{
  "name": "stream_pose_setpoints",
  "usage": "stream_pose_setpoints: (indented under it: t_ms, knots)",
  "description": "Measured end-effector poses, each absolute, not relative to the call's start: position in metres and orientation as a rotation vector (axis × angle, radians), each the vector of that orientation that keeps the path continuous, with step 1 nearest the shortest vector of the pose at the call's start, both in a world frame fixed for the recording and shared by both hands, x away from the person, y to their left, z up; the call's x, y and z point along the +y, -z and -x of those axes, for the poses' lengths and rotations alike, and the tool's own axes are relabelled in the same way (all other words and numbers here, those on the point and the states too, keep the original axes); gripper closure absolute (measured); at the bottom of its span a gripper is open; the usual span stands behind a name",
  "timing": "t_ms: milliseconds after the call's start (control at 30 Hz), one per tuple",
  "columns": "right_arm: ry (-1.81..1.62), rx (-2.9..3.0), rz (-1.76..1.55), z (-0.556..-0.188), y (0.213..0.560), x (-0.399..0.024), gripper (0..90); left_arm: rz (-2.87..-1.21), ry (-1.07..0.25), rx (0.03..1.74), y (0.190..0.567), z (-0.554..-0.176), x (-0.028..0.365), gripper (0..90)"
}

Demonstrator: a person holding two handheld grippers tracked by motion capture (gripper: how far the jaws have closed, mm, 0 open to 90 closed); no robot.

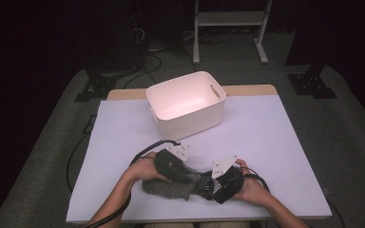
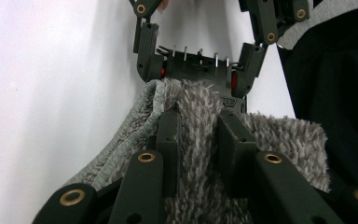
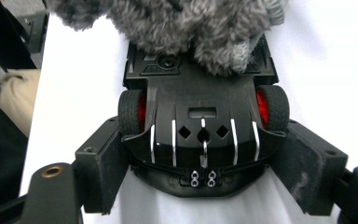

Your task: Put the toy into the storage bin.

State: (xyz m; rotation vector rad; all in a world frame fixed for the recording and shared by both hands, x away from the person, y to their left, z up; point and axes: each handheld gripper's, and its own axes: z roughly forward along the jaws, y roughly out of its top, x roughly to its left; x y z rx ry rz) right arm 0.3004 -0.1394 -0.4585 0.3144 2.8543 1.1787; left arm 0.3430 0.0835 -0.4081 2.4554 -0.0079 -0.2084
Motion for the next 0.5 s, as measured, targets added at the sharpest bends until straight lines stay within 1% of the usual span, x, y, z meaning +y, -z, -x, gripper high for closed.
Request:
stream_pose_setpoints:
  t_ms: [133,333,500]
  knots:
    - [-1.160,2.867,-0.340,-0.300,0.457,-0.139,22.1,-2.473,0.193,-0.019,0.407,-0.341,0.081,72.6]
    - [-1.150,2.895,-0.374,-0.298,0.452,-0.141,19.8,-2.455,0.194,-0.019,0.408,-0.337,0.081,72.6]
    - [-1.220,2.883,-0.423,-0.299,0.444,-0.146,19.0,-2.463,0.185,-0.023,0.408,-0.335,0.079,72.8]
